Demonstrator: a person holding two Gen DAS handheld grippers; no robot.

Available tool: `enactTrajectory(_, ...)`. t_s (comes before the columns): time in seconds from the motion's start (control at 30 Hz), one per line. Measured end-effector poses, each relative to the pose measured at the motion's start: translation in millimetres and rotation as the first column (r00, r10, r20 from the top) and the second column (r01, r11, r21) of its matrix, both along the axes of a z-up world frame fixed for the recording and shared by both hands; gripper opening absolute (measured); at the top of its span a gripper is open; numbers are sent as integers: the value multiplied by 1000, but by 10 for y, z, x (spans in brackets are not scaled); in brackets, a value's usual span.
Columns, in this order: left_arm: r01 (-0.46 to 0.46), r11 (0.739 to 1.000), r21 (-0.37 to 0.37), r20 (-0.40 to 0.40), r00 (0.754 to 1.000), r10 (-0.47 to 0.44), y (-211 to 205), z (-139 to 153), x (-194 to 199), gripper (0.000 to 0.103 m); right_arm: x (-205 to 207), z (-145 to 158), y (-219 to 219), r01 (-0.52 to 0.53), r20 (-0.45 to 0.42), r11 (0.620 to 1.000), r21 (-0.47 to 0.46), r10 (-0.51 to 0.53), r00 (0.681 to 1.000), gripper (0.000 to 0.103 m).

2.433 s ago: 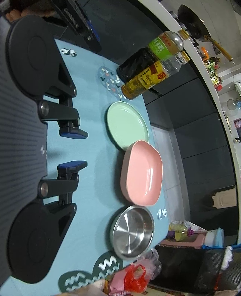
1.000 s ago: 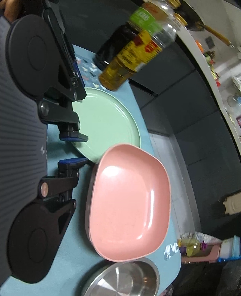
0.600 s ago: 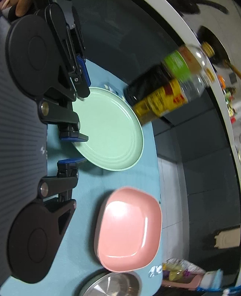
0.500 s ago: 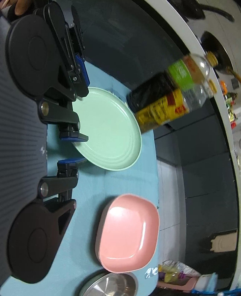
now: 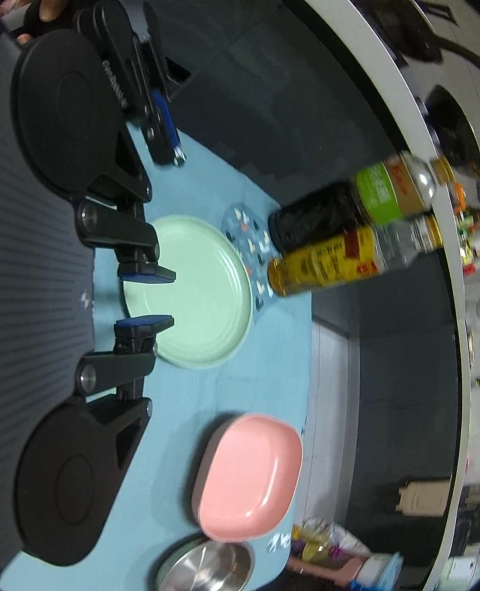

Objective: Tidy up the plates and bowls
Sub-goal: 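Lift the pale green plate, carry it to the black bowl, release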

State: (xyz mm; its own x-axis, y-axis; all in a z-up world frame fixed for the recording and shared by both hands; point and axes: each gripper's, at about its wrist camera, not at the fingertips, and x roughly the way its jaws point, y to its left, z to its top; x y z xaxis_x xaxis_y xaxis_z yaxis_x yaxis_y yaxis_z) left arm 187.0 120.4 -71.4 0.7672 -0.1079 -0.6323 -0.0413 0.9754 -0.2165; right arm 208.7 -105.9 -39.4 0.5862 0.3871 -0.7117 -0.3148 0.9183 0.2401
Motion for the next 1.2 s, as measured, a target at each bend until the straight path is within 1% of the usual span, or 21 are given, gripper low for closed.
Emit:
enactTrajectory(0.17,-15,998,-68,-18,1000,13,43,-62,185,17,175,-137,11,47,-57,999,-7,-48,997,15)
enactTrajectory(0.27,-14,994,-107,-10,1000,13,13,-96,355,20,346,-234,-13,91,-102,996,4,-90,991,22)
enactTrajectory(0.37,-14,996,-93,-25,1000,12,-75,-159,514,23,495,-343,-43,135,-145,991,11,-132,981,26)
enactTrajectory(0.4,-15,997,-78,-41,999,12,-114,-194,572,25,538,-378,-45,140,-164,990,17,-135,977,28)
enactTrajectory(0.47,-16,999,-51,-77,997,12,-178,-263,656,26,607,-439,-35,140,-203,989,39,-129,971,32)
enactTrajectory(0.5,-14,999,-46,-92,996,10,-200,-297,685,26,629,-461,-24,136,-208,990,48,-123,970,34)
enactTrajectory(0.53,-10,999,-42,-85,996,6,-220,-328,686,26,633,-460,-1,132,-184,990,44,-121,975,34)
enactTrajectory(0.57,-4,999,-33,-65,998,2,-240,-338,675,26,642,-464,35,122,-171,992,21,-117,978,33)
enactTrajectory(0.6,9,1000,-29,-67,998,-11,-258,-348,674,25,641,-462,76,105,-154,994,0,-104,983,33)
enactTrajectory(0.63,23,999,-34,-67,997,-25,-266,-347,664,24,637,-455,121,80,-142,997,-21,-82,986,30)
enactTrajectory(0.67,26,999,-40,-77,997,-29,-266,-341,650,22,626,-453,159,61,-135,997,-40,-66,989,23)
enactTrajectory(0.73,19,999,-33,-75,997,-22,-250,-313,584,22,588,-447,193,46,-122,996,-70,-54,991,20)
enactTrajectory(0.9,-13,997,-72,-54,998,9,-93,-225,381,22,477,-393,202,-1,-128,999,-40,-4,992,19)
enactTrajectory(1.07,-44,998,-47,-16,999,43,-7,-161,166,21,378,-295,306,-52,-106,998,-37,47,993,19)
enactTrajectory(1.2,-59,997,-58,-29,998,57,86,-194,61,21,318,-293,442,-84,-101,995,-58,77,992,19)
